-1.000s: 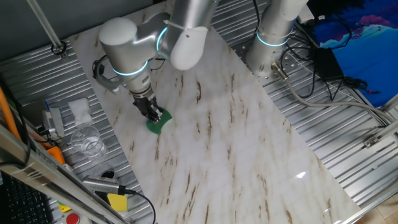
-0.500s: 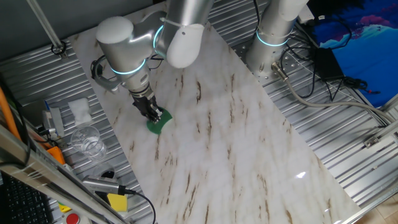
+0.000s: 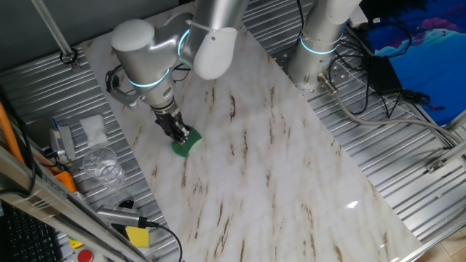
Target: Clean the tabletop with a sponge
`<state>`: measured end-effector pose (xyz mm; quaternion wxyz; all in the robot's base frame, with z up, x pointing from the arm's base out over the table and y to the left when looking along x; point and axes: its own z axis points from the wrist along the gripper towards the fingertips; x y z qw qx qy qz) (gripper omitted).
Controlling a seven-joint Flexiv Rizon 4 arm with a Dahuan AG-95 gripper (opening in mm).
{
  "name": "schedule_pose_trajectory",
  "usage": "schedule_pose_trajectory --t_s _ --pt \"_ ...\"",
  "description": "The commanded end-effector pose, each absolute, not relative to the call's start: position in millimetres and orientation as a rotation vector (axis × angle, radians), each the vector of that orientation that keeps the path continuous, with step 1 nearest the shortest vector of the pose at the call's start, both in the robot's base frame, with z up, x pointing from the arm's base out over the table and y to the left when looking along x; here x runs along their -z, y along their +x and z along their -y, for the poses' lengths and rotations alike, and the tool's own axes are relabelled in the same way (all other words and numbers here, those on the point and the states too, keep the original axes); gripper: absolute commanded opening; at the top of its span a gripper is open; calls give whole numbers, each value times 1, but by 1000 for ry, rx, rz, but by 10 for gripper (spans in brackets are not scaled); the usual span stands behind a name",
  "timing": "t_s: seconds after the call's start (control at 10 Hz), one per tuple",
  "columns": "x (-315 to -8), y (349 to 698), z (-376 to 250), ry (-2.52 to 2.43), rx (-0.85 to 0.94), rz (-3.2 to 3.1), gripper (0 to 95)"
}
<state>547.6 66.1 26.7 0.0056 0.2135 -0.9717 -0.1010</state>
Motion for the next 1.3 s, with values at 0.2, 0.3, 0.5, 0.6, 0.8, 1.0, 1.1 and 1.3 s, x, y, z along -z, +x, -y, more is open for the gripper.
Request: schedule_pose_trajectory --t_s 0.2,0.3,0.5,0.6,0.8,1.0,1.1,1.3 --pt "-28 548 -66 533 359 3065 0" --pt "-28 548 -66 516 358 3072 0" --pt "-28 548 -66 485 382 3094 0" --pt "-28 548 -66 466 387 3096 0" --pt "-28 548 -66 450 390 3100 0" --pt "-28 548 -66 450 393 3103 0" --pt "-29 547 -67 438 418 3108 0" --pt "-34 544 -70 401 451 3108 0"
